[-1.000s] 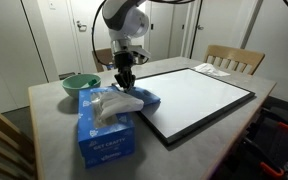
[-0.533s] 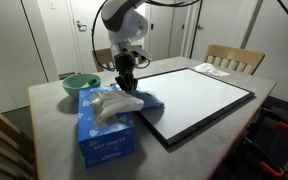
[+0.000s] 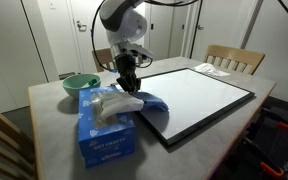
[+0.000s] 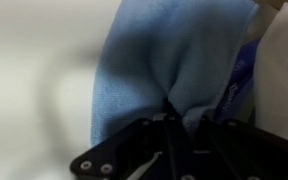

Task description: Use the cloth to wipe the whiteboard

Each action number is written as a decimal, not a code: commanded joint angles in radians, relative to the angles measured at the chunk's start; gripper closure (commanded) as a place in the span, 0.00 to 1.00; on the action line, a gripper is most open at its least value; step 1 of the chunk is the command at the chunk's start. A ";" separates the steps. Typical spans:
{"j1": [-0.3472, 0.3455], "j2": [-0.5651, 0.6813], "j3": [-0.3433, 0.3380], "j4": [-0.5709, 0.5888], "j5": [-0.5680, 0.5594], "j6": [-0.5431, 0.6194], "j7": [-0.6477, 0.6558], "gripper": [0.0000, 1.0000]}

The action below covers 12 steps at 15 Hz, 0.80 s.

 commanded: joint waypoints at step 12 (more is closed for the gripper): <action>0.036 -0.237 0.007 -0.398 -0.200 0.358 -0.240 0.98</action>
